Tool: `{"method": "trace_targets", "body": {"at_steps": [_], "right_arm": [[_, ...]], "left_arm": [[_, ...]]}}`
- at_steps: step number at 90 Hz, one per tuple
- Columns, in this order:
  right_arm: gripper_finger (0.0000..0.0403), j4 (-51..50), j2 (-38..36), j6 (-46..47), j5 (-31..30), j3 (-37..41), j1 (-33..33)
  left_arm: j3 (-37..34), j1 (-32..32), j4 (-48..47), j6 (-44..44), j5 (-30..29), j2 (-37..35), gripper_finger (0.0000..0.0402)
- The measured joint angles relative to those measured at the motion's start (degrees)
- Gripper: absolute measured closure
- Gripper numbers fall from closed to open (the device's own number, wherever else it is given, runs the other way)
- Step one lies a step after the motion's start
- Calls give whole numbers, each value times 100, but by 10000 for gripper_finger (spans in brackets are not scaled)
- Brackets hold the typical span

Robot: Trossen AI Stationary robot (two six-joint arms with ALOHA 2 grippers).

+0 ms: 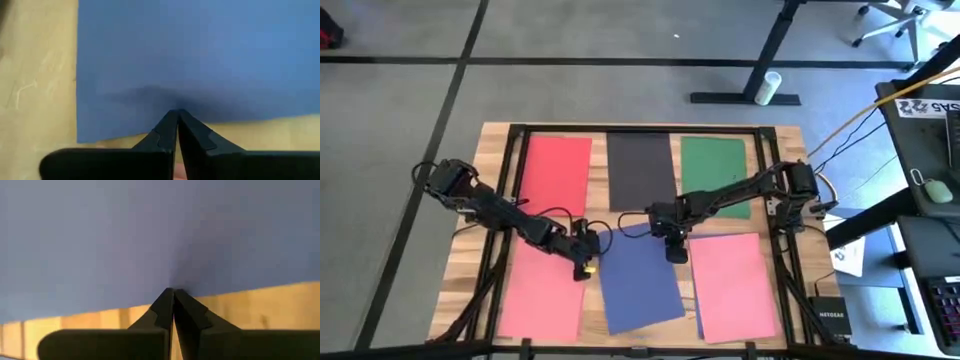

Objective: Organize paper
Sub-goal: Adjust the blue paper

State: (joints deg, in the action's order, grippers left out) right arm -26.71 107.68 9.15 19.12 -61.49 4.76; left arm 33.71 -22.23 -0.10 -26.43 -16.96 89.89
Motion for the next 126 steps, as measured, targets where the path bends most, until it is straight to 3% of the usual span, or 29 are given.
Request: {"method": "trace_targets", "body": {"at_steps": [45, 66, 85, 116, 126], "right_arm": [[403, -475, -346, 231, 274, -366, 243], [403, -1102, -686, -49, -146, -645, 242], [402, -1207, -614, -38, -293, -601, 244], [402, -1050, -608, 179, -562, -10, 279], [403, -997, -608, 240, -550, 47, 279]], "left_arm": [[2, 47, -12, 95, -21, -4, 401], [21, -31, -74, 269, -25, -23, 402], [451, -188, -146, 532, 23, -70, 402], [745, -107, -1848, -153, -38, -24, 402], [689, -17, -1914, -210, -43, -25, 402]]}}
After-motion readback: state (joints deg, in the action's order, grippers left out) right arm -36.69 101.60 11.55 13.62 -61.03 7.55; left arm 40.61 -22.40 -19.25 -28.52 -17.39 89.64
